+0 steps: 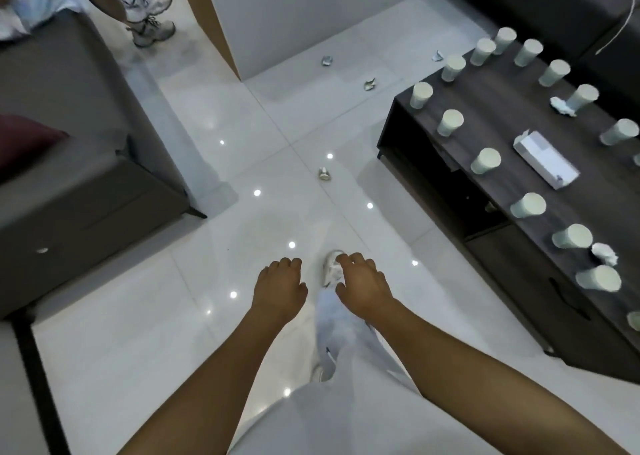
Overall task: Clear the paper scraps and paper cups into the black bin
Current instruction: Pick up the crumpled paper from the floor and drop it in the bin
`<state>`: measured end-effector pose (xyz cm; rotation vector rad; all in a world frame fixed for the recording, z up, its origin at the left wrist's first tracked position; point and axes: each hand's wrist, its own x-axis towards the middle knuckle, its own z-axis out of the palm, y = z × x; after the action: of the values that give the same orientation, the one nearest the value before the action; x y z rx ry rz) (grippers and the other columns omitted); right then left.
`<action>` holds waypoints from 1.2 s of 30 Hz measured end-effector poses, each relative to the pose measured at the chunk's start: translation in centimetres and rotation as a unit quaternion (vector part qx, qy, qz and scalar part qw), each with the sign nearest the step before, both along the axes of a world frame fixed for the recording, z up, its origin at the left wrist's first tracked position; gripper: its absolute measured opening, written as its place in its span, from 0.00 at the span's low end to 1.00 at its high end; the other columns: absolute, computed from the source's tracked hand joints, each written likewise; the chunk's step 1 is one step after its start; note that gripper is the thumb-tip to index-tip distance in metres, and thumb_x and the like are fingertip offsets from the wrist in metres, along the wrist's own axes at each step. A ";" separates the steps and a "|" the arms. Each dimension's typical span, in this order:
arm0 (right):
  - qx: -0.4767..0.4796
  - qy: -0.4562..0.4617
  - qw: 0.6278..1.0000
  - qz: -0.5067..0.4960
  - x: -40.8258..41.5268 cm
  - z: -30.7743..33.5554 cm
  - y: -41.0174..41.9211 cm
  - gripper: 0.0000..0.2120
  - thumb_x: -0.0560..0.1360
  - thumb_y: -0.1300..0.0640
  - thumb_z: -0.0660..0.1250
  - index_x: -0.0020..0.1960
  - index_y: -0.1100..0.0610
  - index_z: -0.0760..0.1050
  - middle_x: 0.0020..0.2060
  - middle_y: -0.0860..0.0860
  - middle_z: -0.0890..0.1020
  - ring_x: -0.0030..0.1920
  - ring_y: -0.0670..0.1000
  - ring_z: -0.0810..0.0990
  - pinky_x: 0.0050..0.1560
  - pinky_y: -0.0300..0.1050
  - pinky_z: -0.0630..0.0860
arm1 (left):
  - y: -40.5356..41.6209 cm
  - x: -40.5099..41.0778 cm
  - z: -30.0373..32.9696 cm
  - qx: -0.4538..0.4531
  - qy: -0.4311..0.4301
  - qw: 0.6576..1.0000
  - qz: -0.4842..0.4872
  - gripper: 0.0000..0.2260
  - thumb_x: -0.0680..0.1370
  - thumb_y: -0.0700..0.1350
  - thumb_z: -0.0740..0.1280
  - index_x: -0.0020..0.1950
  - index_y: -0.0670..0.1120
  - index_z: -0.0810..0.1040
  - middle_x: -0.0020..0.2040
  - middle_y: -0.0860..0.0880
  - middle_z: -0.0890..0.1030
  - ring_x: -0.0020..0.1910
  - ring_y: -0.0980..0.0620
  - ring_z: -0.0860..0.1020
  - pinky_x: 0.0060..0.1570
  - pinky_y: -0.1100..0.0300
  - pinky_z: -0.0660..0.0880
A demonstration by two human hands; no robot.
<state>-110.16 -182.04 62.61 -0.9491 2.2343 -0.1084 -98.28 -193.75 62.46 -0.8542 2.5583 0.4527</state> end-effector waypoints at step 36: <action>0.066 -0.080 0.940 -0.326 -40.7 -15.9 -45.4 0.23 0.77 0.56 0.62 0.70 0.56 0.64 0.64 0.57 0.69 0.63 0.60 0.68 0.57 0.52 0.71 | -51.3 -44.1 -13.8 0.085 -0.068 0.982 -0.157 0.17 0.79 0.47 0.60 0.67 0.45 0.68 0.59 0.46 0.75 0.57 0.47 0.73 0.54 0.57 0.69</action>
<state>-150.82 -227.49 46.67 -0.0924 2.2809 -0.3159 -142.33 -245.03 48.68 -0.3970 2.4260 0.4870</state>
